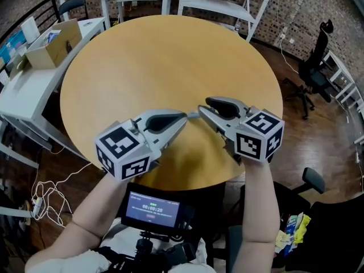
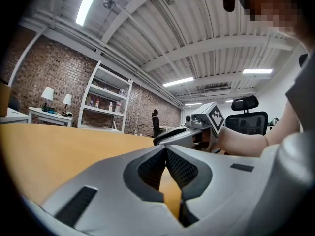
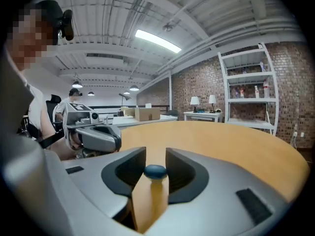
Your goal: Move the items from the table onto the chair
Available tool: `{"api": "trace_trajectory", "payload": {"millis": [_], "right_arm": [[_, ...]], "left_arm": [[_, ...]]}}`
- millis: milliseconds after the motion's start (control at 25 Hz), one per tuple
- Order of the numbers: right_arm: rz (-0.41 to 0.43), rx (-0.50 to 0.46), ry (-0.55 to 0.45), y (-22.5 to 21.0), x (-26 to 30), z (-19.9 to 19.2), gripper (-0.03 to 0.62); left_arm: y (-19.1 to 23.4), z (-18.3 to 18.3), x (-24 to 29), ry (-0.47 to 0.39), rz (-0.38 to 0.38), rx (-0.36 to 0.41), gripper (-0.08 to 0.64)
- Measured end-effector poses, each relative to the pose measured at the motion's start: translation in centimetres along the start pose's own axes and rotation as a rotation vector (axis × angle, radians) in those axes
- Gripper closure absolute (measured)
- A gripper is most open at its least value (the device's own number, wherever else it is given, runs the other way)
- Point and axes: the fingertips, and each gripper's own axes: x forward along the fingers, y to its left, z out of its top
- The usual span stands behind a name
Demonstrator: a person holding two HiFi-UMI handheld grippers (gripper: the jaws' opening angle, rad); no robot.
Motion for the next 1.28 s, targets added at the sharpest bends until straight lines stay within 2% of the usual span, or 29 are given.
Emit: {"api": "trace_trajectory", "payload": {"millis": [320,600,1040,1280], "right_arm": [[-0.094,-0.035,-0.099,-1.3,-5.9,2.2,0.471],[-0.174,-0.041,-0.156,-2.3,-11.2,2.4,0.472],[-0.35,-0.029,-0.181,-3.8,-22.0,0.2,0.474],[-0.454,-0.011,-0.182,-4.3,-28.5,-2.9,0.474]], "left_arm": [[-3.3,0.5,3.3,-0.007,-0.074,0.01,0.552],[-6.7,0.3,6.3,0.013,-0.156,0.026,0.552],[-14.7,-0.3,11.9,0.037,-0.333,0.05,0.552],[-20.0,-1.3,15.4,0.044,-0.432,0.062,0.552]]}}
